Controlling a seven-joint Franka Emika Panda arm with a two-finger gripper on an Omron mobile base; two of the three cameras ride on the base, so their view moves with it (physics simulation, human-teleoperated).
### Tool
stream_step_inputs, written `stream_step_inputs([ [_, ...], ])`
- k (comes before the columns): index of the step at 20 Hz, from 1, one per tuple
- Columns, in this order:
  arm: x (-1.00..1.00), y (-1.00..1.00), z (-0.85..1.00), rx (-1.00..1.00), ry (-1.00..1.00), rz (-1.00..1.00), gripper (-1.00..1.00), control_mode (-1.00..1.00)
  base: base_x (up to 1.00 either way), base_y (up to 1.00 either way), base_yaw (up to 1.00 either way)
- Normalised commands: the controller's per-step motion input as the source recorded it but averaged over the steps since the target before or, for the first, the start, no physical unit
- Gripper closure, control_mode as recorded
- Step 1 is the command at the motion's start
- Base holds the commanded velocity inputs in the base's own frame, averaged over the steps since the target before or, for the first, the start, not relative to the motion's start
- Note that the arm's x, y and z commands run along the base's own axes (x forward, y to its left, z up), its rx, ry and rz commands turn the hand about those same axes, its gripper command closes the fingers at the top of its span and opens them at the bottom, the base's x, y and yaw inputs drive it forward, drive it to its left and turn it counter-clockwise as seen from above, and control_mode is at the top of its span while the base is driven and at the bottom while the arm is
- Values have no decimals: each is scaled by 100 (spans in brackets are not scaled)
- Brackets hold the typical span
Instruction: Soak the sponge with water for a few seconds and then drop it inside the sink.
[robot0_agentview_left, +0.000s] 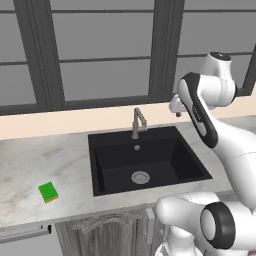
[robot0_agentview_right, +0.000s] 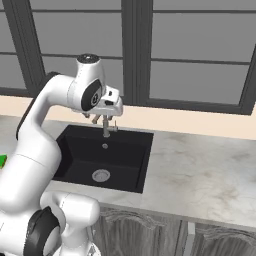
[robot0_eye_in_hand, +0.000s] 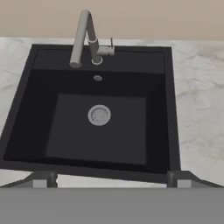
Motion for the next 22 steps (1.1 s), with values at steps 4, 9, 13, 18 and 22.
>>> stream_step_inputs([
  [4,5,-6,0,0,-9,3,-100,-100,0,0,0],
  [9,11,0,0,0,-9,5,-100,-100,0,0,0],
  [13,9,0,0,0,-10,4,-100,-100,0,0,0],
  [18,22,0,0,0,-8,8,-100,-100,0,0,0],
  [22,29,0,0,1,-8,11,-100,-100,0,0,0],
])
